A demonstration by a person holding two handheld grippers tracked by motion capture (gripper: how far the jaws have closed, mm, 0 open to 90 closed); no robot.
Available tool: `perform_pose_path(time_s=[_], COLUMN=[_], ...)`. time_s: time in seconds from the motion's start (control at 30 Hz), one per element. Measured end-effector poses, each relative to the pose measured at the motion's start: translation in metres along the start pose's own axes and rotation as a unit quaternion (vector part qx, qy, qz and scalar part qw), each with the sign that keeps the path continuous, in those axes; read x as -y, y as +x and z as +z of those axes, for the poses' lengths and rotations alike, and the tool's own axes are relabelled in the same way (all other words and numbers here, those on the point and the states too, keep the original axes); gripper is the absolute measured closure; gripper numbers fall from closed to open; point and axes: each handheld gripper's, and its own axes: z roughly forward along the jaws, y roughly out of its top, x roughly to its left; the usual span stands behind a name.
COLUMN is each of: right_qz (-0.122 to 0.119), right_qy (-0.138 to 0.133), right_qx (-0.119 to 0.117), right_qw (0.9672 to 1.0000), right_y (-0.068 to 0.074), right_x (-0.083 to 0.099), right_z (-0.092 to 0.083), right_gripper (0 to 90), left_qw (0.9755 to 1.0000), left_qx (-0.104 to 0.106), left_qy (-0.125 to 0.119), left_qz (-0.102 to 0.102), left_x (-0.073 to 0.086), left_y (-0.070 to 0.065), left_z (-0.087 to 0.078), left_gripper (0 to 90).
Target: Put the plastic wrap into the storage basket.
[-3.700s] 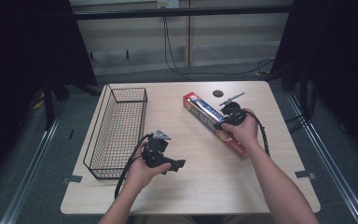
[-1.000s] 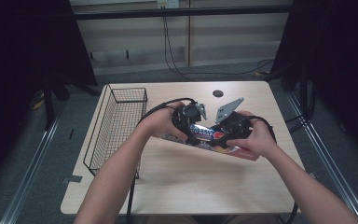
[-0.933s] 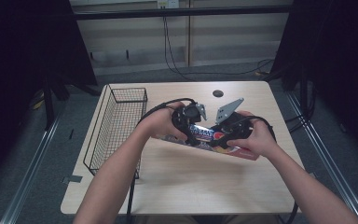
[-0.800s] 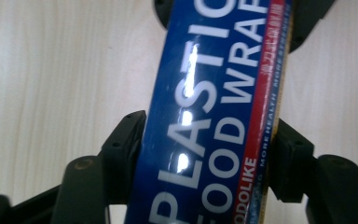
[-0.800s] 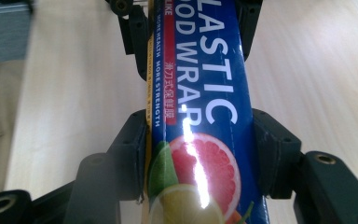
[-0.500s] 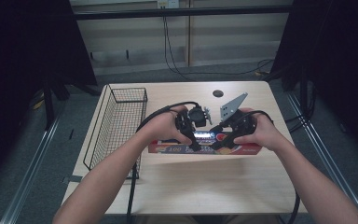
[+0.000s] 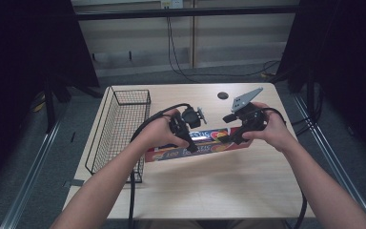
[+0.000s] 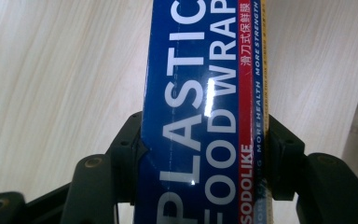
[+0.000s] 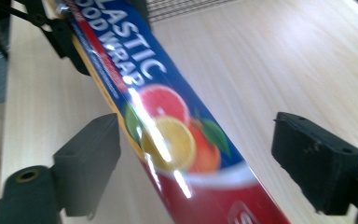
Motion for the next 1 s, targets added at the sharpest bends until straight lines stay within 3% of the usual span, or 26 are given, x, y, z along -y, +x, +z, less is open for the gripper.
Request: perform_pose_path(time_s=[0.2,0.27,0.37,0.4,0.43,0.57,0.63,0.77,0.8,1.0], right_qz=[0.027,0.027,0.044,0.046,0.047,0.045,0.046,0.044,0.045,0.049], right_qy=[-0.009,-0.009,-0.024,-0.024,-0.023,-0.012,-0.015,-0.009,-0.010,-0.014], right_qx=[0.045,0.047,0.053,0.052,0.053,0.063,0.064,0.078,0.077,0.083], right_qw=[0.9986,0.9985,0.9973,0.9973,0.9972,0.9969,0.9968,0.9960,0.9960,0.9953], right_y=[-0.004,-0.005,-0.006,-0.006,-0.006,-0.005,-0.004,-0.001,-0.001,0.001], right_x=[0.003,0.003,0.004,0.004,0.005,0.006,0.006,0.008,0.008,0.009], right_z=[-0.006,-0.007,-0.011,-0.011,-0.011,-0.008,-0.007,-0.003,-0.003,-0.004], right_gripper=[9.5,8.5,6.8,6.6,5.7,5.1,5.1,5.3,5.3,5.8], left_qw=[0.9989,0.9986,0.9973,0.9977,0.9966,0.9953,0.9955,0.9922,0.9925,0.9880], left_qx=[-0.013,-0.020,-0.021,-0.022,-0.026,-0.028,-0.028,-0.039,-0.042,-0.049], left_qy=[0.005,0.003,0.000,0.008,0.004,-0.001,0.000,-0.002,0.000,-0.006], left_qz=[-0.044,-0.048,-0.070,-0.063,-0.078,-0.093,-0.091,-0.119,-0.115,-0.146], left_x=[0.013,0.015,0.022,0.024,0.025,0.030,0.031,0.037,0.039,0.048], left_y=[0.010,0.010,0.015,0.018,0.016,0.017,0.019,0.022,0.024,0.029], left_z=[-0.008,-0.009,-0.013,-0.015,-0.015,-0.020,-0.021,-0.027,-0.029,-0.034], left_gripper=[43.6,43.7,43.7,43.7,43.7,43.7,43.7,43.7,43.7,43.7])
